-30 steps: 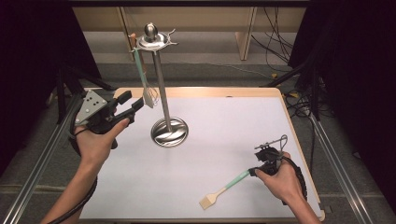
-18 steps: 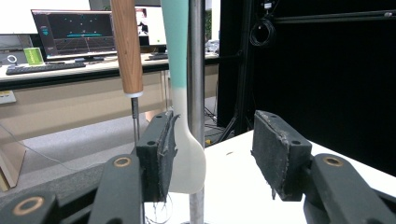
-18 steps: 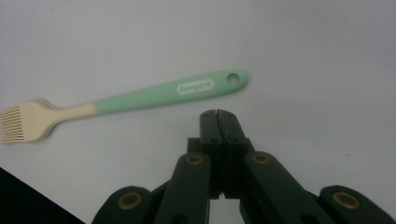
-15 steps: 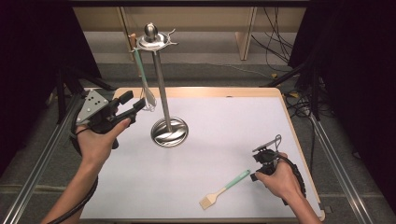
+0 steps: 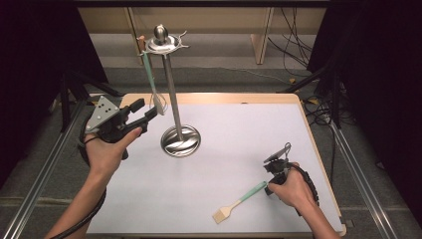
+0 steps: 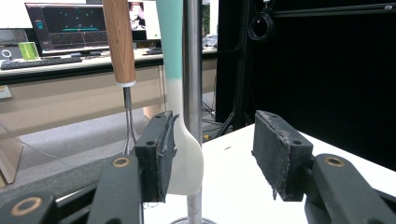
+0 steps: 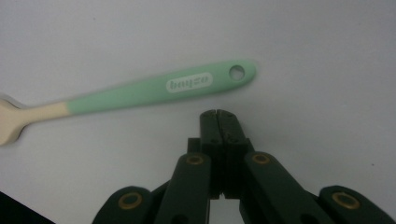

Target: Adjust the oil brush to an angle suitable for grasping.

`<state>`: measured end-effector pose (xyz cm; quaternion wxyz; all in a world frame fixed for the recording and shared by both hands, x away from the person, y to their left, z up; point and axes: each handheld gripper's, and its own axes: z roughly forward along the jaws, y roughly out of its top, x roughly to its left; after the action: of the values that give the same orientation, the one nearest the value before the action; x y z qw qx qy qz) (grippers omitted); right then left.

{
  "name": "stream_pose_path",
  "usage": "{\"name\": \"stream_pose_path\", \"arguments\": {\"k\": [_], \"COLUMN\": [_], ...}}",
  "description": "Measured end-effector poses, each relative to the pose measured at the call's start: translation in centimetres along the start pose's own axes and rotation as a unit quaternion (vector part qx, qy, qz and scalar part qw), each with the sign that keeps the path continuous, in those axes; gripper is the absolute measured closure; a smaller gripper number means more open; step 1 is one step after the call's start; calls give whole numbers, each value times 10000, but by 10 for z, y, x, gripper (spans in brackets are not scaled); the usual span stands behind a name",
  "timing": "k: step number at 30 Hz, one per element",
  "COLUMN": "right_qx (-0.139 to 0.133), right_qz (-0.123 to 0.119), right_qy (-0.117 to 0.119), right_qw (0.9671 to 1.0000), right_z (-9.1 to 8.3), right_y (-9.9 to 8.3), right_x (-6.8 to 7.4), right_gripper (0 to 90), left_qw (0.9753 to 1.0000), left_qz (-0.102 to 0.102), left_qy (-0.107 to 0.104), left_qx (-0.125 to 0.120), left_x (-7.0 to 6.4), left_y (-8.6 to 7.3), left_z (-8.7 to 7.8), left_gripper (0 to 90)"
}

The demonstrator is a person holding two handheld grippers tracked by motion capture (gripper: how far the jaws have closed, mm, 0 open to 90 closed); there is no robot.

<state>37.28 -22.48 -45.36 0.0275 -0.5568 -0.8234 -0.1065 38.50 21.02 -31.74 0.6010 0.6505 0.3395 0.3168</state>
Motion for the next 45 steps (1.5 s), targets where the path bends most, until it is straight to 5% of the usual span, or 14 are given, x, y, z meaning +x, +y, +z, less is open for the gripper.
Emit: {"name": "stream_pose_path", "arguments": {"k": [3,4,8,9,11,12,13,15,18,19,20,41,43,45], "right_qx": [-75,56,125,6,116,5,81,53,-67,-241,-264,-714,-744,-861], "right_qz": [-151,27,1,-192,12,-189,55,14,-53,-391,-414,-50,136,-17], "right_qy": [62,8,-79,-91,-156,-154,-137,-190,-234,-271,-263,-134,-68,-124], "right_qw": [9998,10000,9999,9998,9998,9997,9999,9998,9997,9986,9984,9973,9971,9962], "right_z": [3,2,3,5,4,5,4,5,7,10,10,20,21,20], "right_y": [3,5,10,12,14,15,17,20,25,28,29,60,61,62], "right_x": [-2,1,4,3,7,5,9,10,12,9,10,26,28,27], "right_gripper": [900,900,900,900,900,900,900,900,900,900,900,900,867,784], "left_qw": [10000,10000,10000,10000,10000,10000,10000,10000,10000,10000,10000,9999,9999,9999], "left_qz": [0,-14,-11,-22,-39,-27,-28,-13,-18,-22,-32,-71,-69,-69], "left_qy": [-5,-3,-8,-11,-12,-11,-10,-18,-32,-28,-20,-50,-40,-43], "left_qx": [22,25,45,53,58,58,59,52,54,60,62,66,61,62], "left_x": [1,1,2,2,2,2,2,2,2,2,2,3,3,3], "left_y": [-1,-1,-2,-2,-2,-2,-2,-2,-1,-2,-2,-3,-2,-2], "left_z": [0,0,1,1,1,1,1,1,1,1,1,2,2,1], "left_gripper": [475,475,473,473,473,473,473,473,472,472,472,466,466,465]}}
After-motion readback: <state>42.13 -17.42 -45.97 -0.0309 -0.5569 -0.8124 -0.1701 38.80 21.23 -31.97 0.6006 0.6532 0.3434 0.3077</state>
